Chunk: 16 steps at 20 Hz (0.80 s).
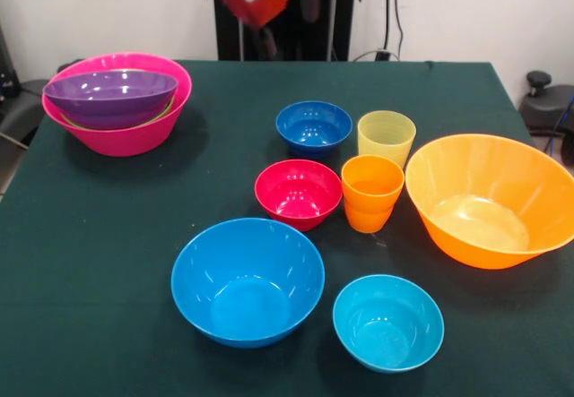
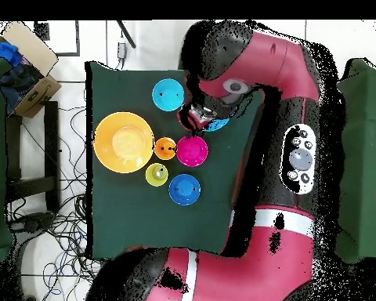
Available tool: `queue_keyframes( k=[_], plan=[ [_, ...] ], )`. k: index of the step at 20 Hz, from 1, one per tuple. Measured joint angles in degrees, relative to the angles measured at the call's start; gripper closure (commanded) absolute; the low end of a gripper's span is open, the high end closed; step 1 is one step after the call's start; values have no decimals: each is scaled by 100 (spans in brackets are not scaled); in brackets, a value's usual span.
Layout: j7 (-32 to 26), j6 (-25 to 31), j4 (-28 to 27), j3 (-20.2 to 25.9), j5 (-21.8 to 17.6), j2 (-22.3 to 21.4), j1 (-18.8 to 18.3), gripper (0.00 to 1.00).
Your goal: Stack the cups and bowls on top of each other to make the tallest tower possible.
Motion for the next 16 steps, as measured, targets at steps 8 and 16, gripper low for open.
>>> queue_keyframes(
  k=[8, 16],
  plan=[
    [0, 702, 191, 331, 1132, -594, -299, 0],
    [0, 742, 552, 454, 1772, -1460, -808, 0]
  ],
)
